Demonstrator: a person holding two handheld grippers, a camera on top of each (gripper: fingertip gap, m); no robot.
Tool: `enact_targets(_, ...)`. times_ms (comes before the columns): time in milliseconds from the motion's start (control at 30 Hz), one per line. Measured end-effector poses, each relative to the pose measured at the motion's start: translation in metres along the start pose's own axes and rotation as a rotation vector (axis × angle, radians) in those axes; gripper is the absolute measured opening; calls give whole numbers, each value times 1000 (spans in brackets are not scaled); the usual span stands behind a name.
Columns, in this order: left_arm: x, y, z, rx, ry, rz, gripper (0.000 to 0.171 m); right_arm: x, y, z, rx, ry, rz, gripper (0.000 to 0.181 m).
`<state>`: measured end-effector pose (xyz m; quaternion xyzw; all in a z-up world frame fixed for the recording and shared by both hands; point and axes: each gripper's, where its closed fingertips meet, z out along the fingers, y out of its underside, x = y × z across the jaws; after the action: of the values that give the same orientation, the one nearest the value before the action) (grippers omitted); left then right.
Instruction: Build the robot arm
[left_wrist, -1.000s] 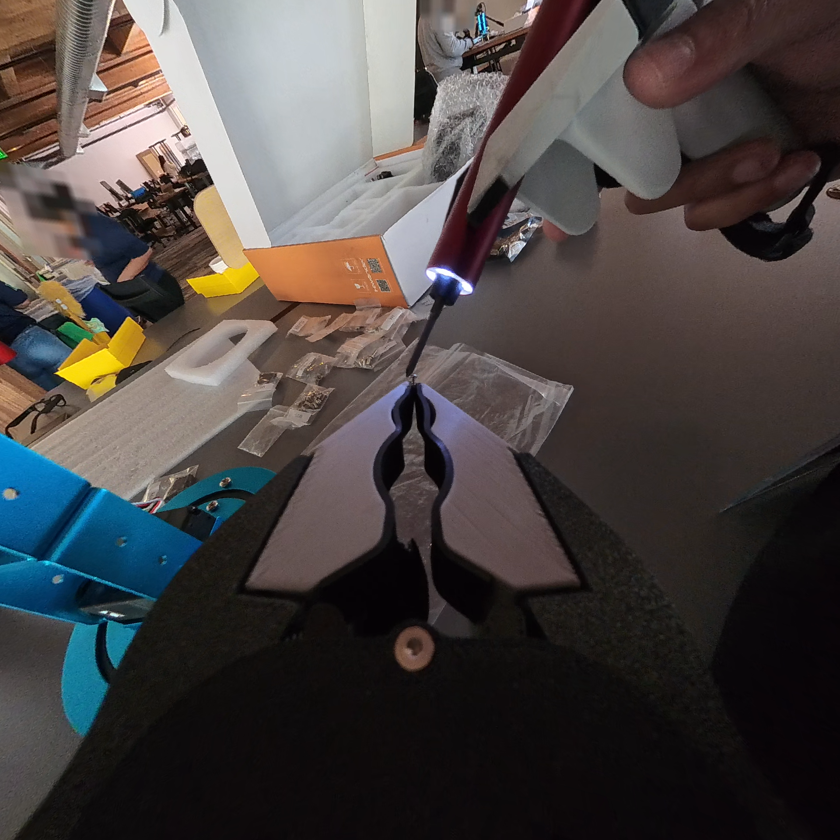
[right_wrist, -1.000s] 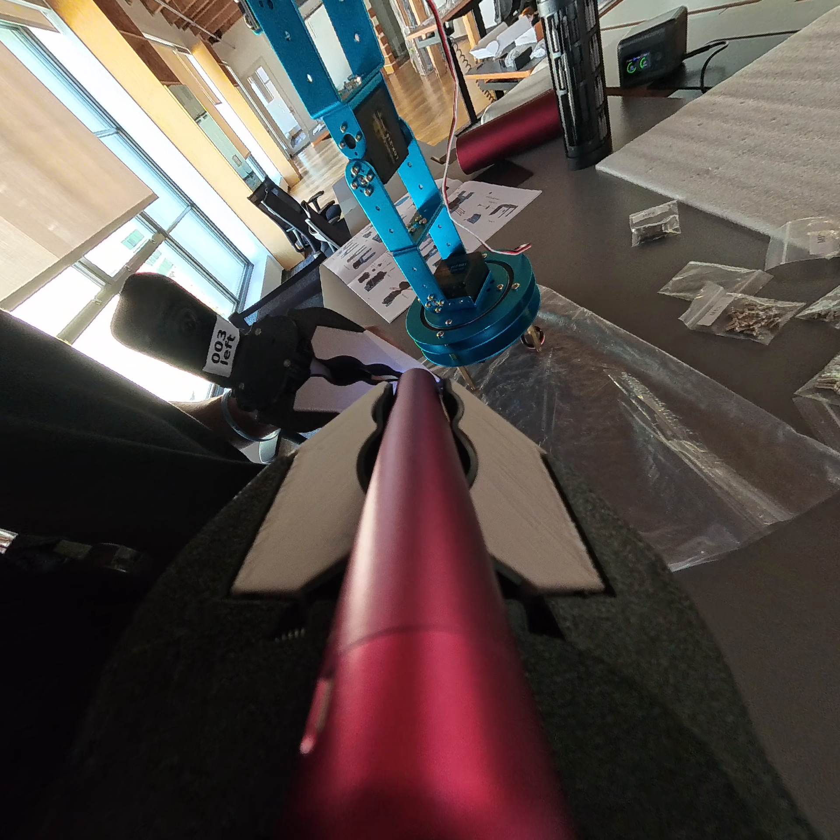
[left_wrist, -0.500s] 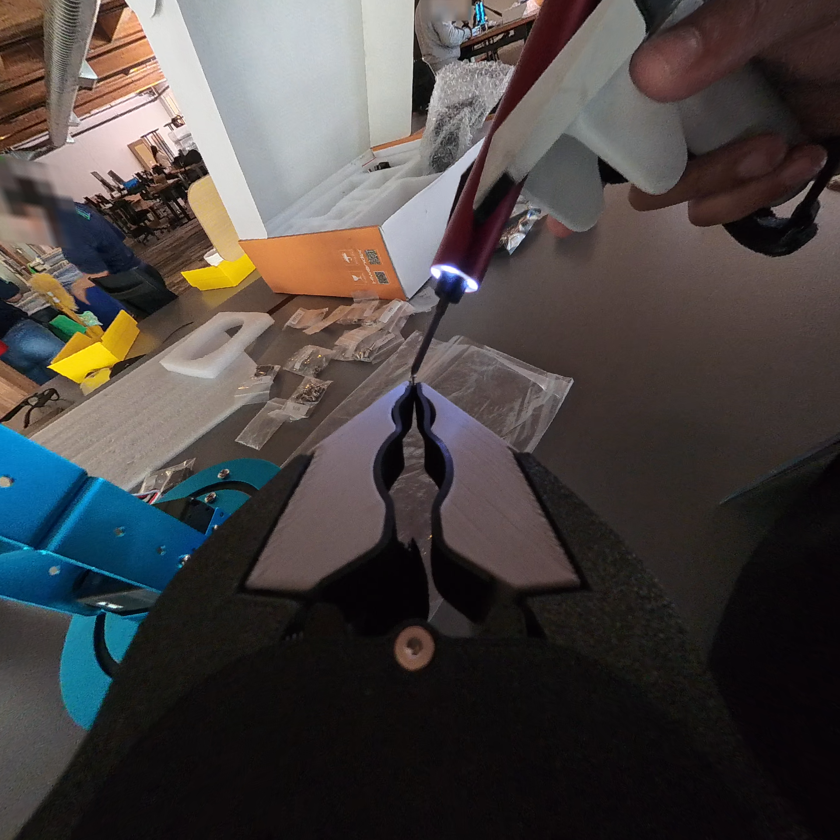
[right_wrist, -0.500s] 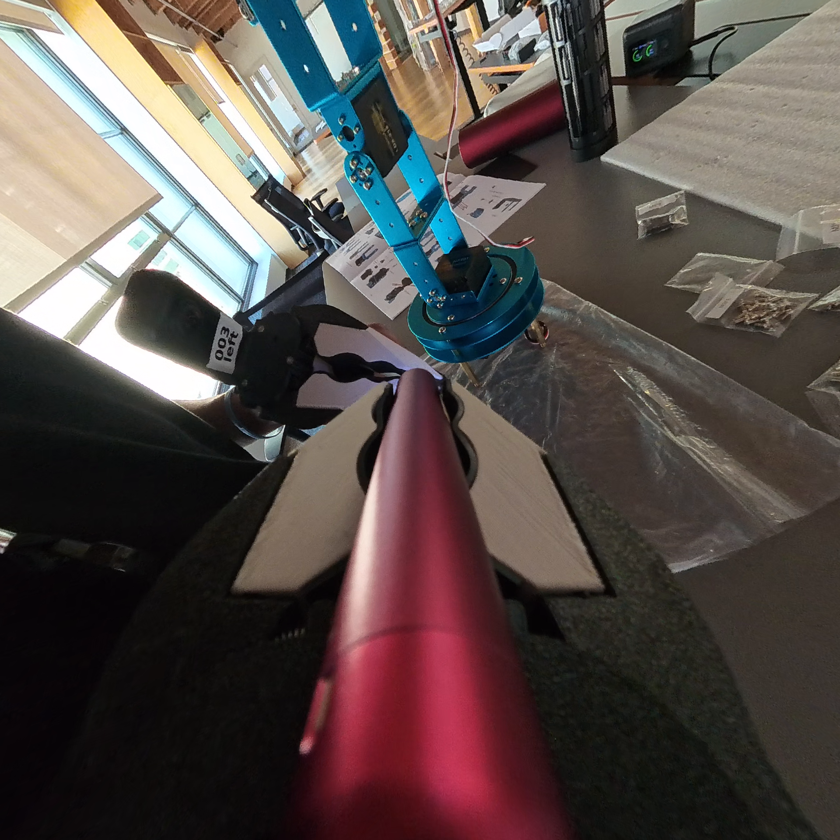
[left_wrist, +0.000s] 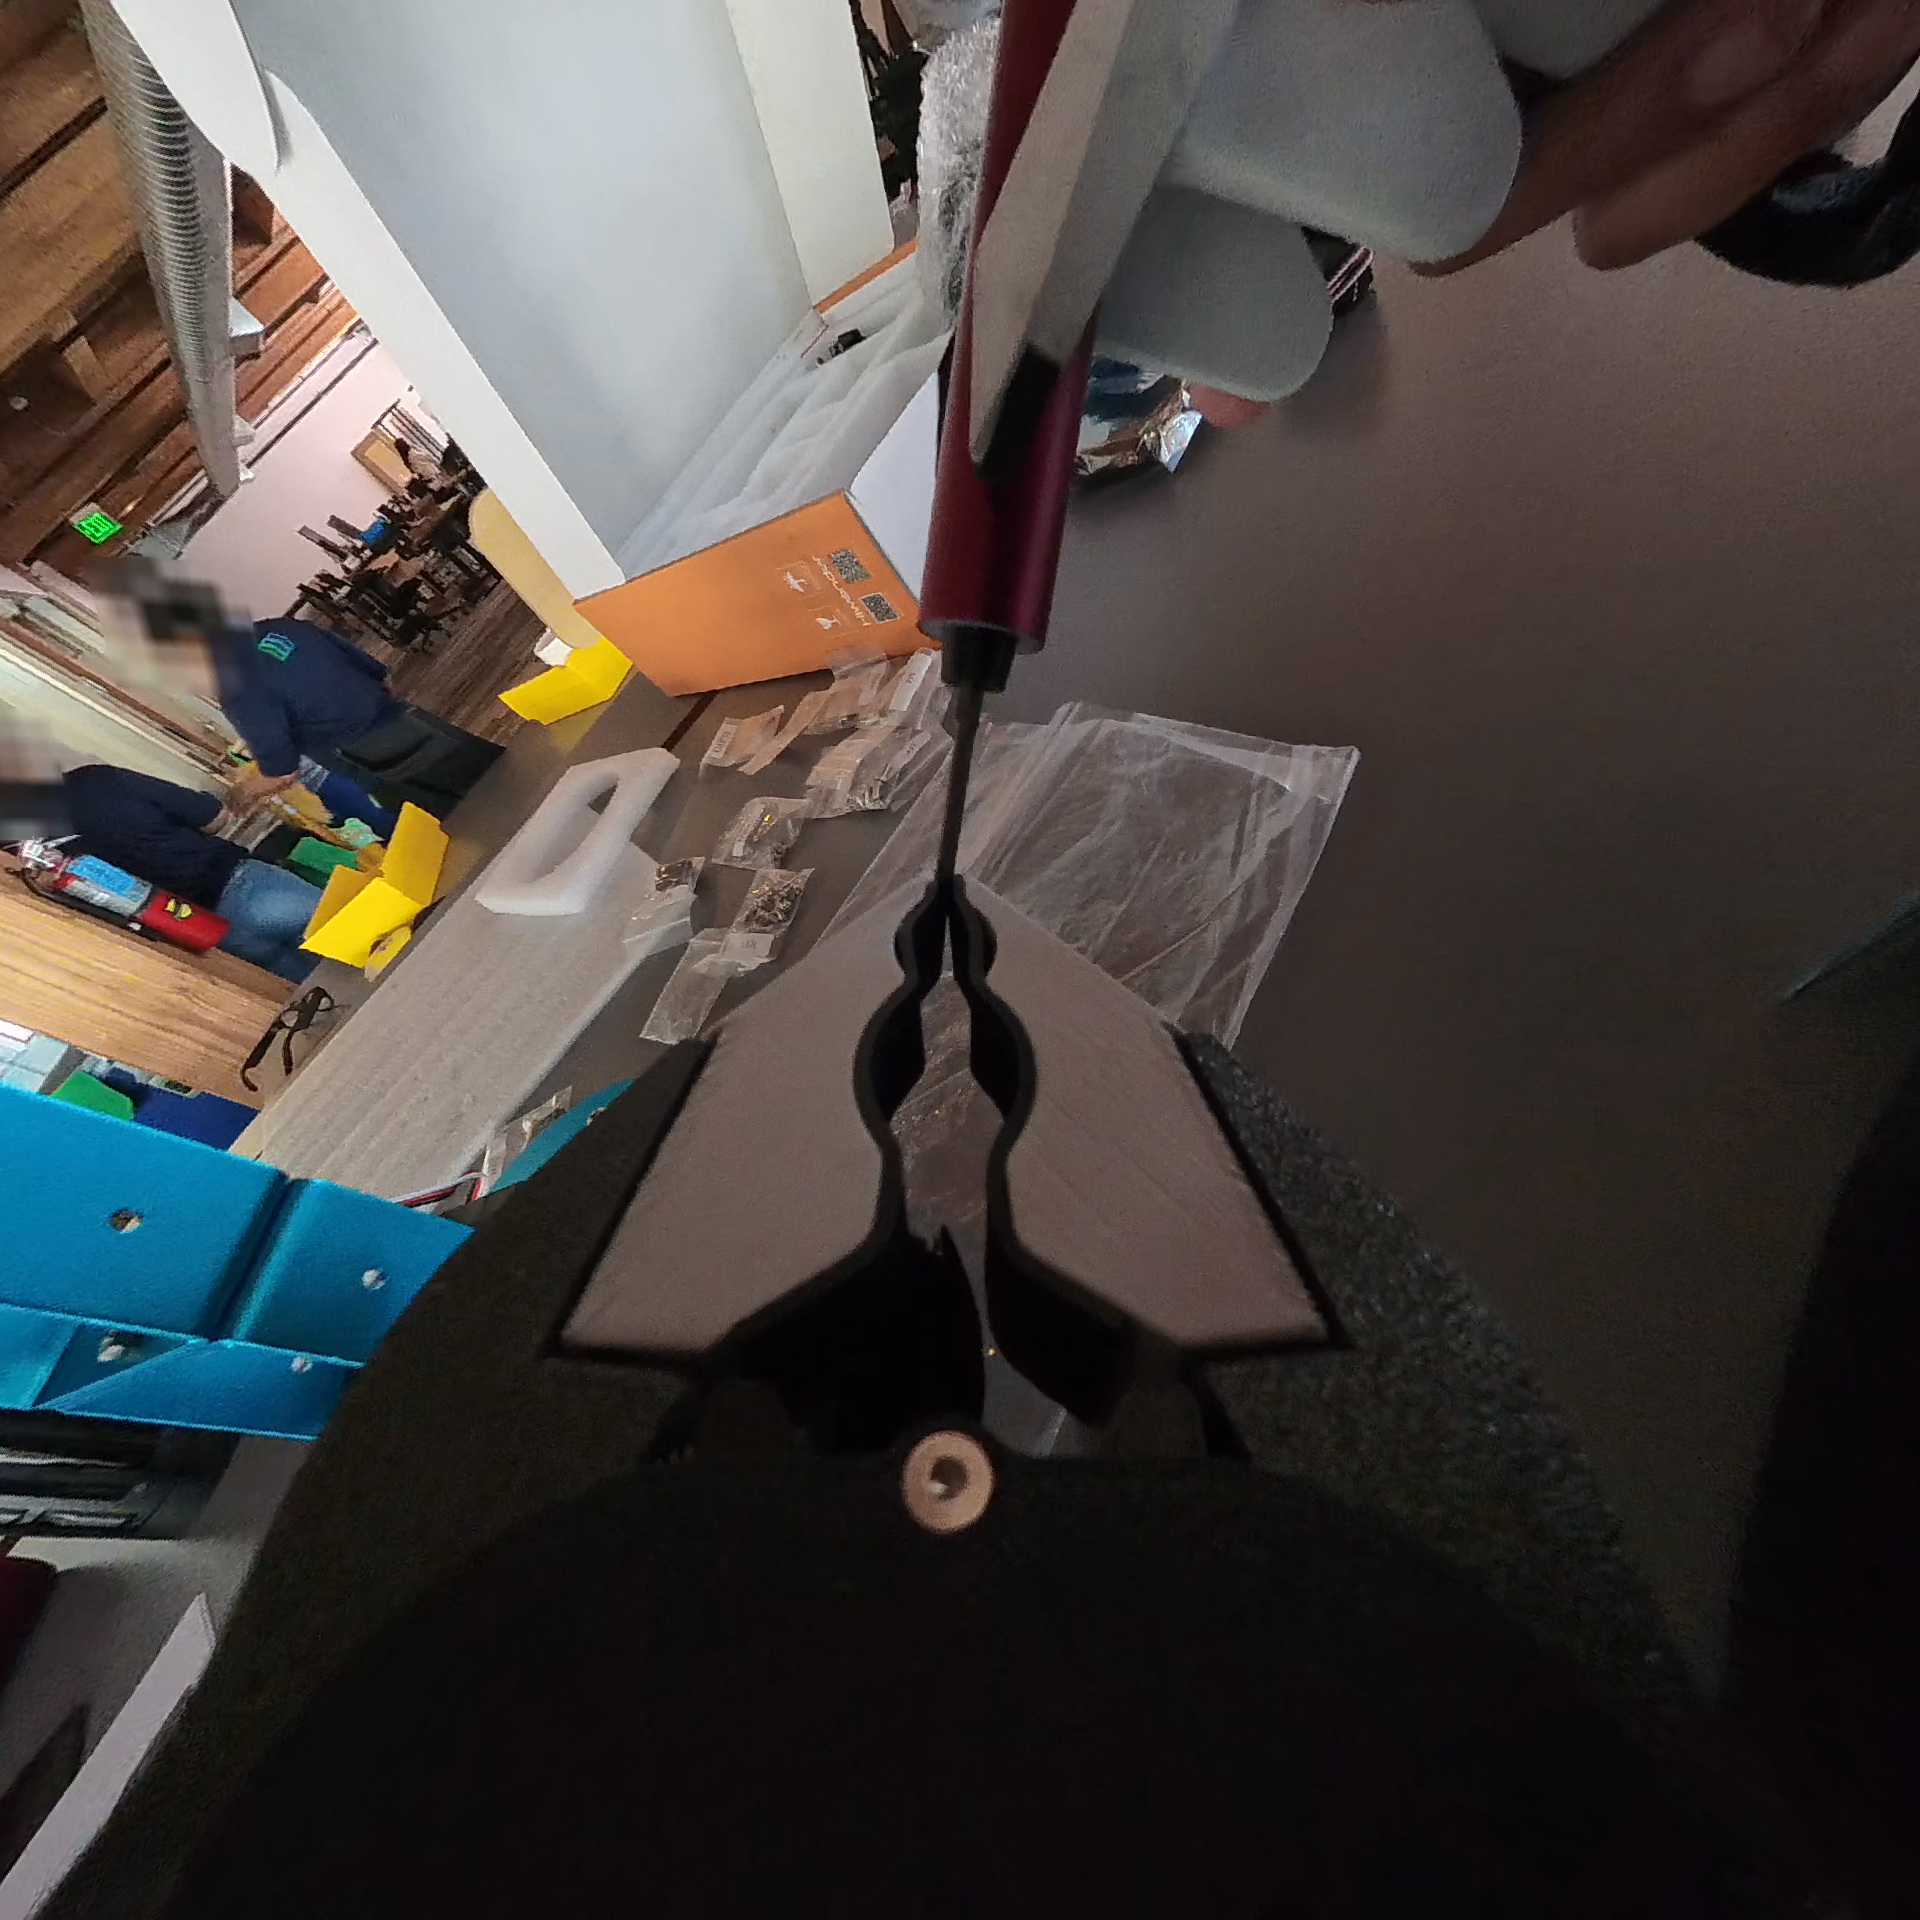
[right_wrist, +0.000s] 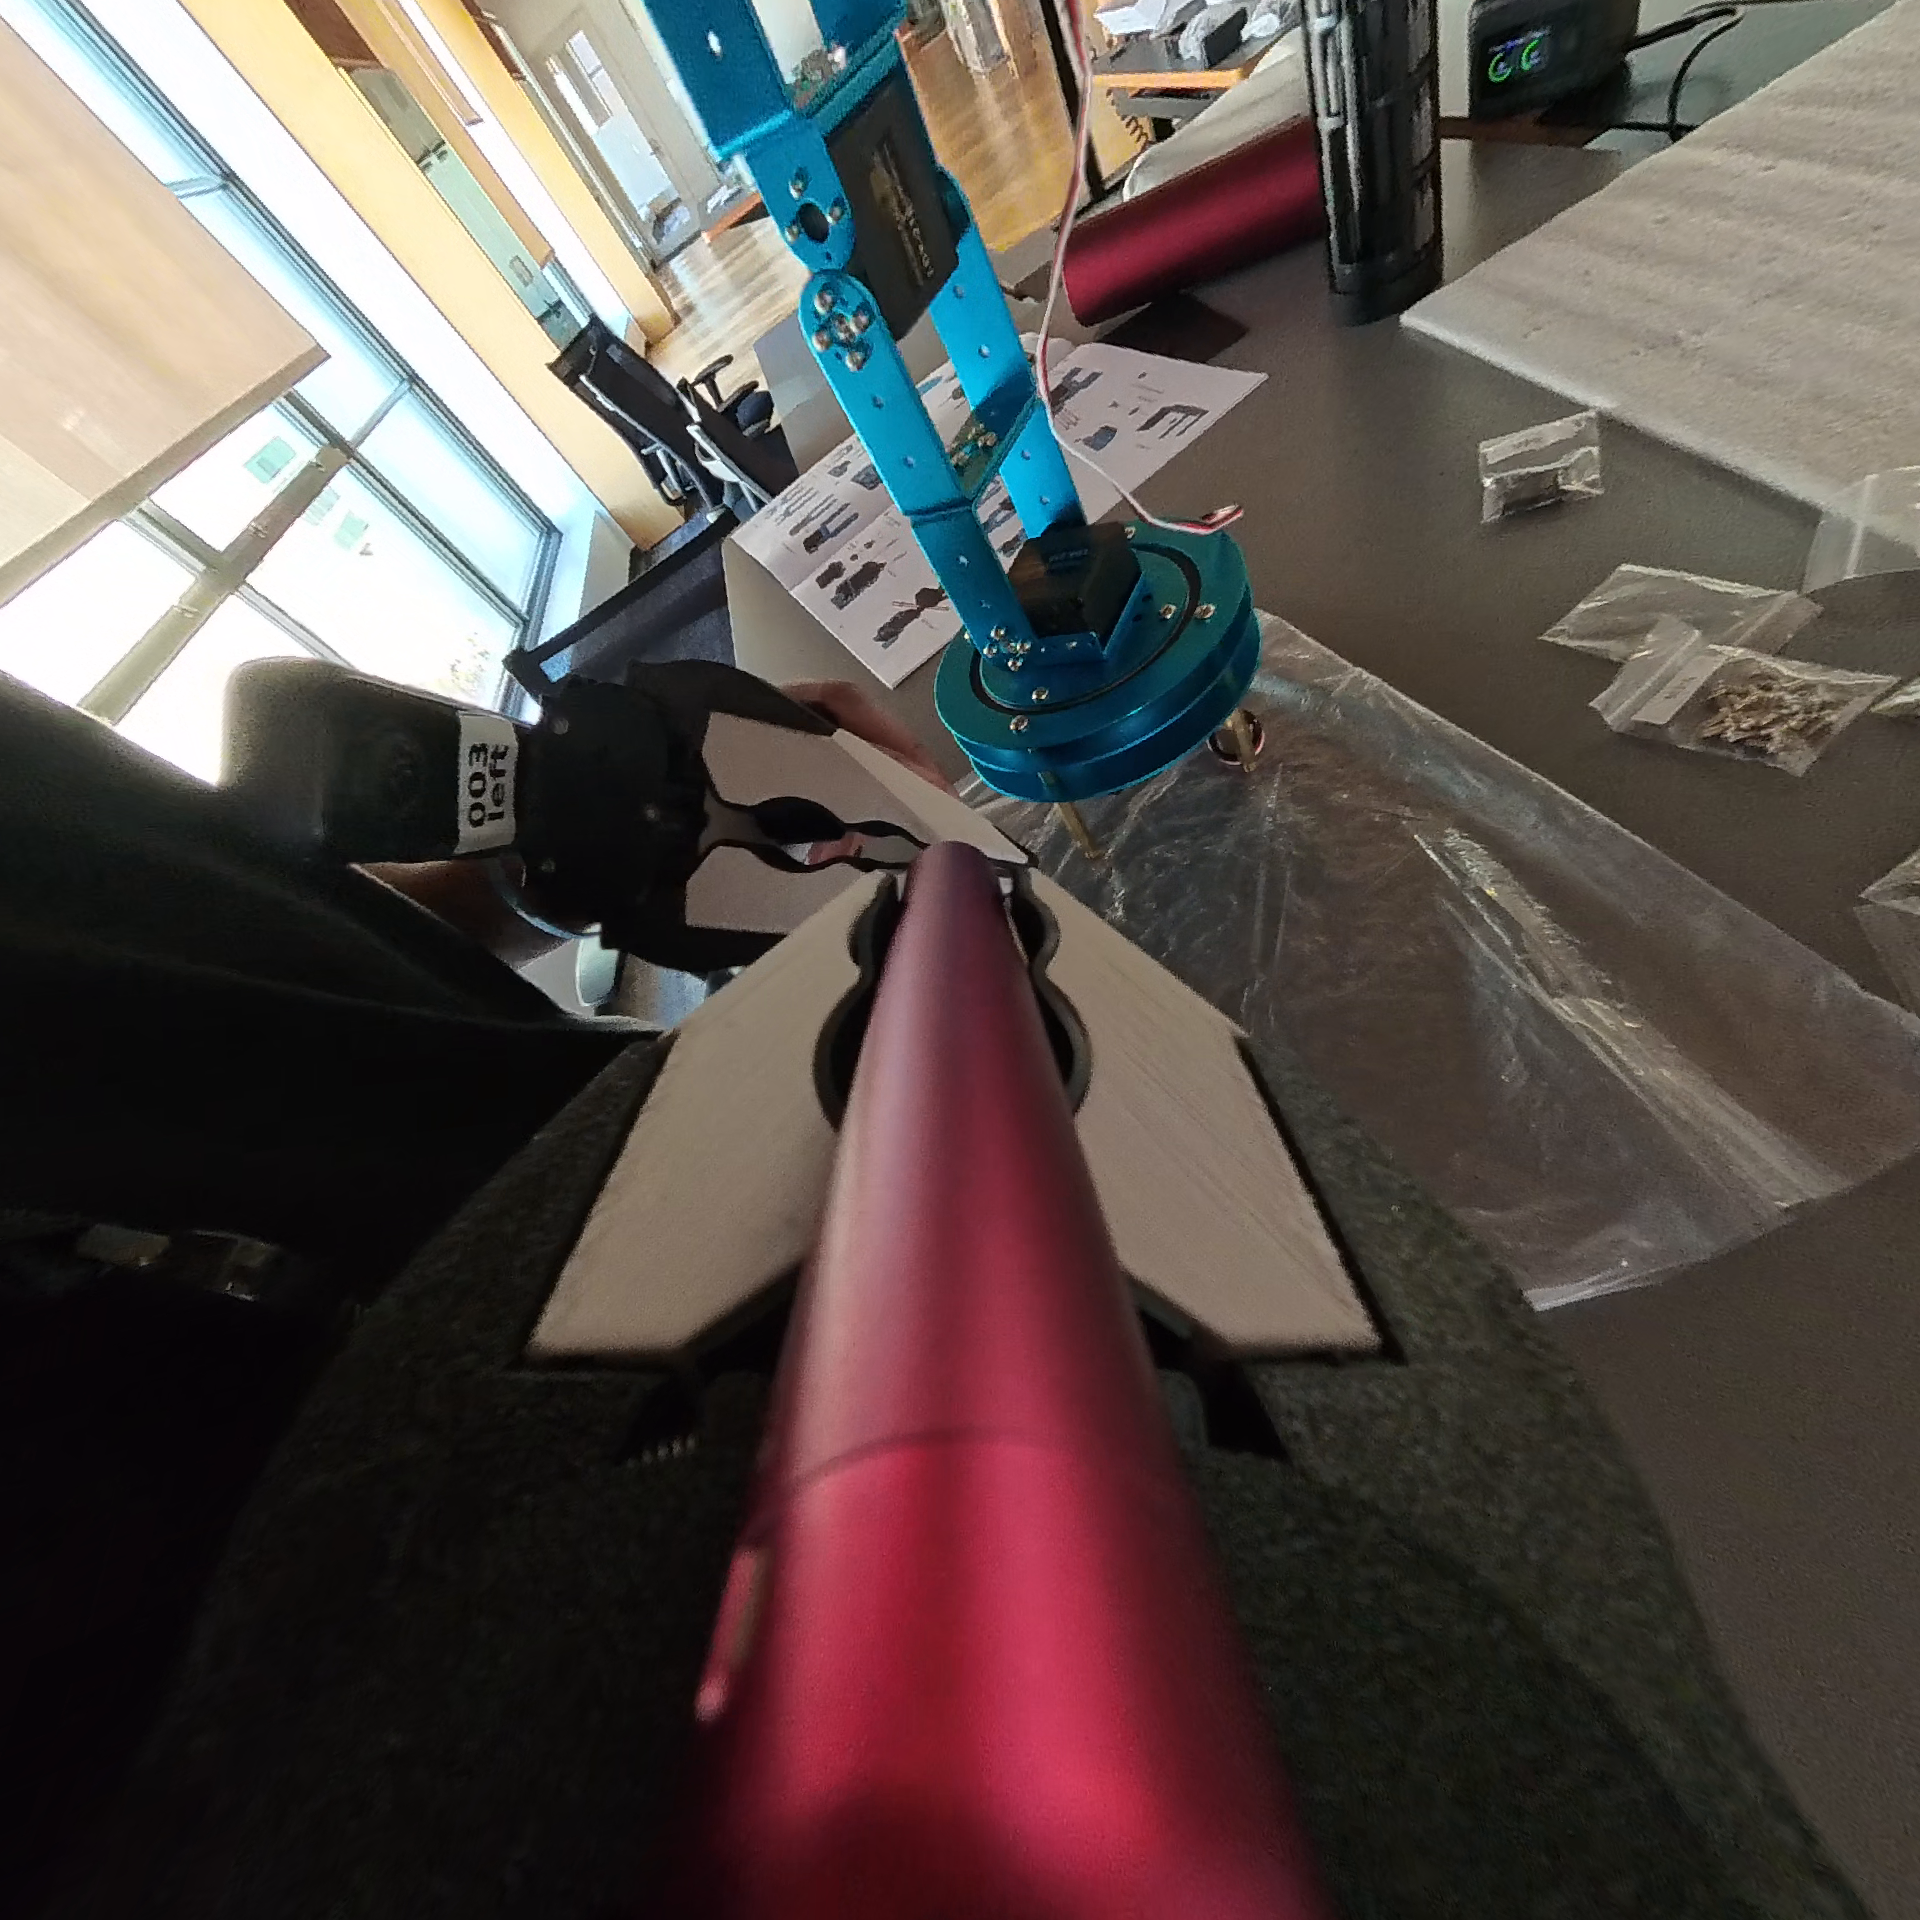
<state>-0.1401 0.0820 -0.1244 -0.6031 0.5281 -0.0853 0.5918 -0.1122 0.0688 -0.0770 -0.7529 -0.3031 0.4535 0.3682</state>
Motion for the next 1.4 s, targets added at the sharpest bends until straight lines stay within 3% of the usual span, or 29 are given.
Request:
enact_targets(667, 0, -1, -2, 3, 0, -21, 0, 1, -2, -3, 7, 14, -3, 23)
enact_targets(1400, 6, 13, 0, -94, 25, 193, 0, 6, 10, 3, -42, 26, -16, 23)
